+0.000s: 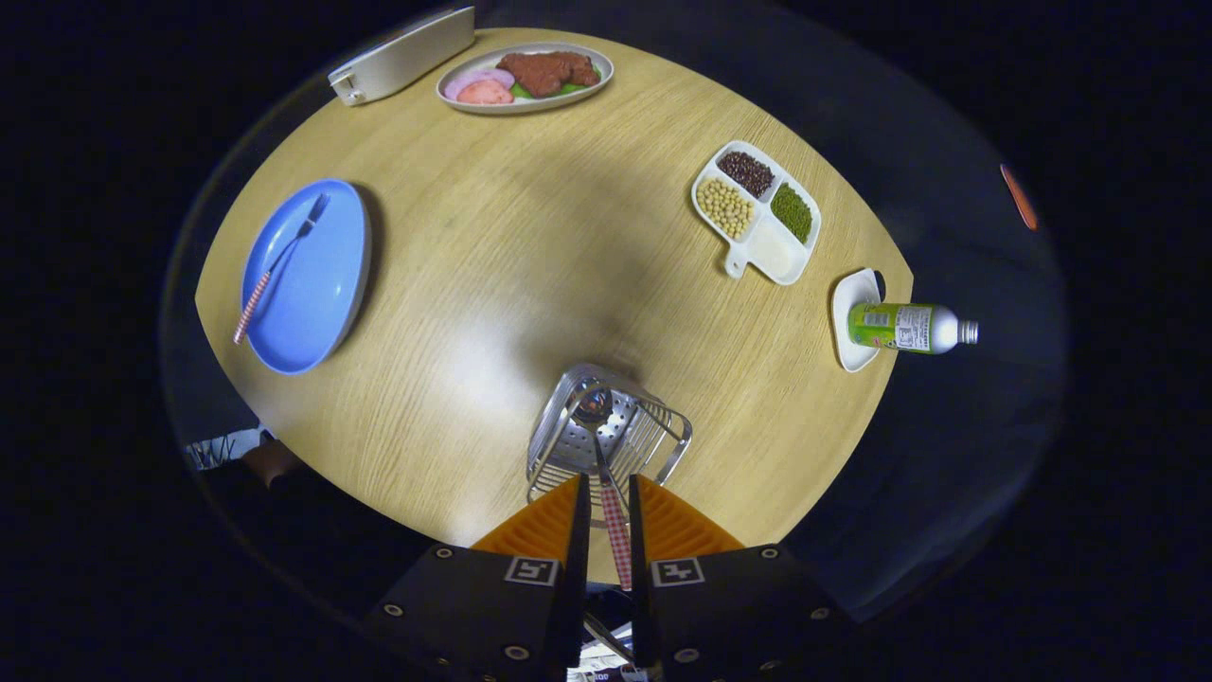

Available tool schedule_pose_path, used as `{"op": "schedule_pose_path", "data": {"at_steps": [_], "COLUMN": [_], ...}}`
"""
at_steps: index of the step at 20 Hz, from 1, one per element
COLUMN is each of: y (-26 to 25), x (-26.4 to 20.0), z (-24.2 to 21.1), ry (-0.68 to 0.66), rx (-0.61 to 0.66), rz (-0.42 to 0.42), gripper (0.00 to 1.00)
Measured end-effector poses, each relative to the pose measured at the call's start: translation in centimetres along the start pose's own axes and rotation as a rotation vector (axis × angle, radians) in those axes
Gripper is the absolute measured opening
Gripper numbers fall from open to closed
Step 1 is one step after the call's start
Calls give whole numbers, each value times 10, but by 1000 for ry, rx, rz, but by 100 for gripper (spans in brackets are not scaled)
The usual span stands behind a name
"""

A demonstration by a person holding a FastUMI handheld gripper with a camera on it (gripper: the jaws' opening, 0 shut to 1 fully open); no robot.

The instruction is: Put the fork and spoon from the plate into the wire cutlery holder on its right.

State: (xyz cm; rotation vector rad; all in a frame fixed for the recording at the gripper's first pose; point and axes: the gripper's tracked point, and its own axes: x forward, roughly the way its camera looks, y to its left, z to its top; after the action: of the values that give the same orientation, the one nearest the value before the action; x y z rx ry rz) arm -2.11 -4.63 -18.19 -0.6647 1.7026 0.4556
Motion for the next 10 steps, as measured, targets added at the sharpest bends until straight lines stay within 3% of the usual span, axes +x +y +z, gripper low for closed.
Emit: {"op": "schedule_pose_path", "data": {"at_steps": [5,8,10], "y": [26,45,59], "x": [-23,-35,-37], "z": [14,25,29], "ry": [-148,-221,-254], "rx": [19,58,68], "rz": [37,51,55], "gripper": [37,68,78]}}
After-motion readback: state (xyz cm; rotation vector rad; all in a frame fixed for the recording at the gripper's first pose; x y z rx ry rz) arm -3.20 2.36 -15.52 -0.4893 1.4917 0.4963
